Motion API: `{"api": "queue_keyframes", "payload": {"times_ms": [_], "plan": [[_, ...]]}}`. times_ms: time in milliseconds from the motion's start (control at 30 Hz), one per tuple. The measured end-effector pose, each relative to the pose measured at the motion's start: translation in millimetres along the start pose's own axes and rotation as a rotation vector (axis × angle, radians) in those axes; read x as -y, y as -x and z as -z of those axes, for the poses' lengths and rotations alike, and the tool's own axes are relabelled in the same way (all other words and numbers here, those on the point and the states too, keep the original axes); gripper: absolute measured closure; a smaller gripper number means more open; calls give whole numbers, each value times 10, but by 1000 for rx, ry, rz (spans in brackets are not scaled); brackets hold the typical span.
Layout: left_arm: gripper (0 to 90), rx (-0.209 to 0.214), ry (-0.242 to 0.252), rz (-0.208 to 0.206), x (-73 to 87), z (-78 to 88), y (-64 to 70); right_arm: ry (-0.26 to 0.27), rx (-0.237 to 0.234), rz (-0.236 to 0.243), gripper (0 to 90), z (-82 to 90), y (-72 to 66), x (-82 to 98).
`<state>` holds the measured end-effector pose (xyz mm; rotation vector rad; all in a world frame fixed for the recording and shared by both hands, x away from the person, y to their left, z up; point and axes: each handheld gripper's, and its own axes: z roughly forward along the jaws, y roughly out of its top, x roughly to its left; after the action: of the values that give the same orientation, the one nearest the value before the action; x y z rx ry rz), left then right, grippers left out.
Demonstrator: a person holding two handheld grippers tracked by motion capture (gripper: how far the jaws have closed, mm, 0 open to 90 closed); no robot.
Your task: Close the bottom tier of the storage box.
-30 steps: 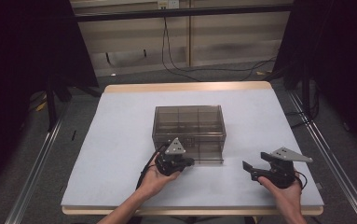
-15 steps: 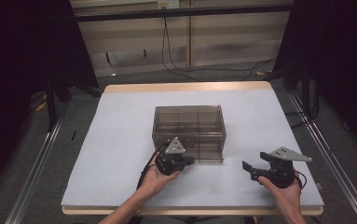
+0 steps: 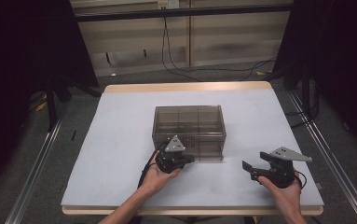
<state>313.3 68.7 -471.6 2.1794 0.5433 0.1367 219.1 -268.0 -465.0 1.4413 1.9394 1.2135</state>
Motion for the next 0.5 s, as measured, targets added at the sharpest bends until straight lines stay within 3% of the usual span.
{"api": "queue_keyframes", "payload": {"times_ms": [233,367,500], "plan": [[900,3,0,12,31,49,-4,3,0,-2,179,15,8,8],[900,14,-27,-15,42,65,81,6,2,-9,177,25,12,10],[900,21,-41,-27,49,29,80,3,-2,-3,178,20,7,7]]}}
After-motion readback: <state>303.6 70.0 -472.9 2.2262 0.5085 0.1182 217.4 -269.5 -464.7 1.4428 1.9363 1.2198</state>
